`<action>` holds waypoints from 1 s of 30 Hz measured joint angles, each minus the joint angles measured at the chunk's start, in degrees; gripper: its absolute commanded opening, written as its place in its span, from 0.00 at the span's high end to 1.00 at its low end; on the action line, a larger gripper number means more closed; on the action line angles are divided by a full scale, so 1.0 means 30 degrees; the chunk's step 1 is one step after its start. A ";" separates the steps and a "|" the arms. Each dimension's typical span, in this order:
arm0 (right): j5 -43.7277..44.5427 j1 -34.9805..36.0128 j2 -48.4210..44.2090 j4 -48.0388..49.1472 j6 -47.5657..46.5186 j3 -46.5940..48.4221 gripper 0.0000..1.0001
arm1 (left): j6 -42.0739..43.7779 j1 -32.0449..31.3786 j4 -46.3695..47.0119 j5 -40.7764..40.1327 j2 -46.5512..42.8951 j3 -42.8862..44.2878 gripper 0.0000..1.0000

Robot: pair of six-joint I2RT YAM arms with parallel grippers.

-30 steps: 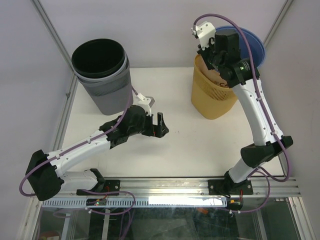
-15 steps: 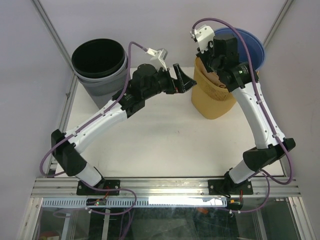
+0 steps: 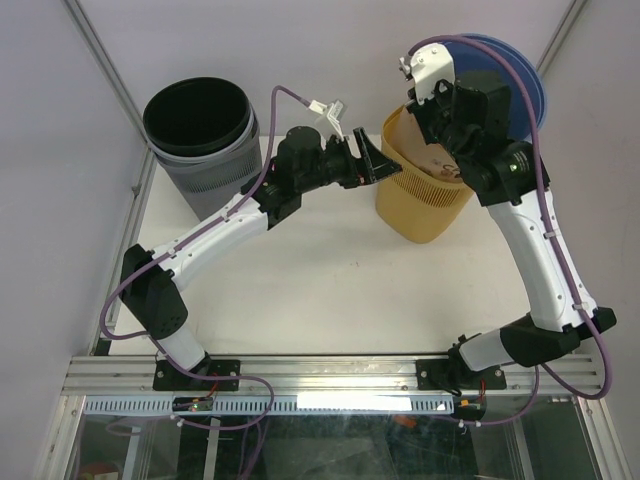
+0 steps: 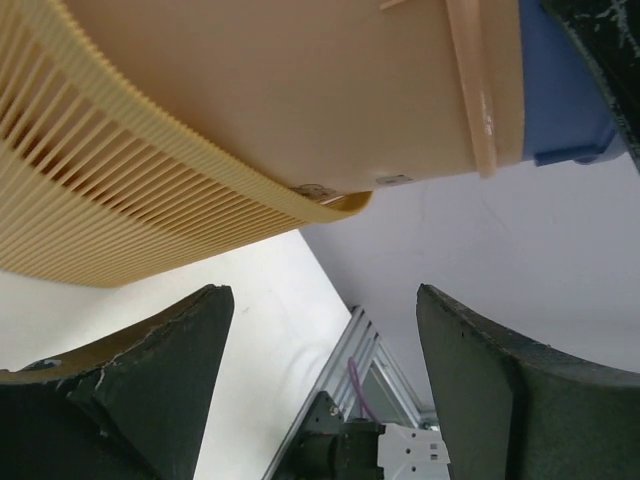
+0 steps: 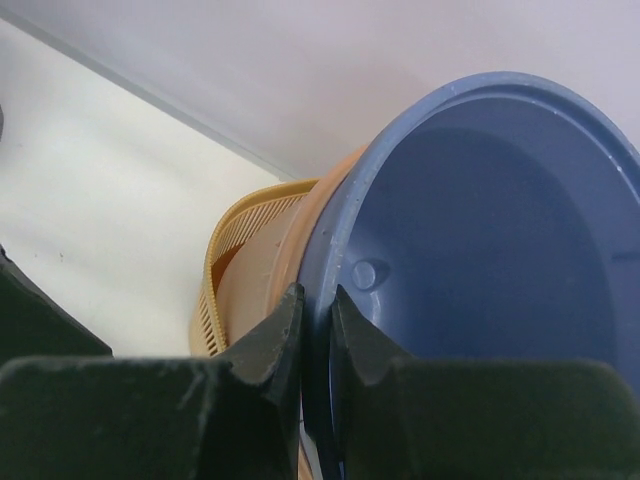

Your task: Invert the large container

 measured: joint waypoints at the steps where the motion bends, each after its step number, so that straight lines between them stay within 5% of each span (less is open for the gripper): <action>1: 0.0007 0.0036 -0.0073 0.0146 0.0000 0.0000 1.00 | -0.0160 0.0044 0.0168 0.0117 0.0000 0.0000 0.28; 11: 0.0248 0.0699 -0.0240 0.0947 0.0007 -0.0576 1.00 | -0.2339 0.0117 0.2965 0.0539 -0.0015 -0.0029 0.57; 30: 0.1698 0.2222 -0.0379 0.1027 -0.0073 -0.0743 1.00 | -0.5457 0.0117 0.4750 0.1188 0.2725 0.2732 0.69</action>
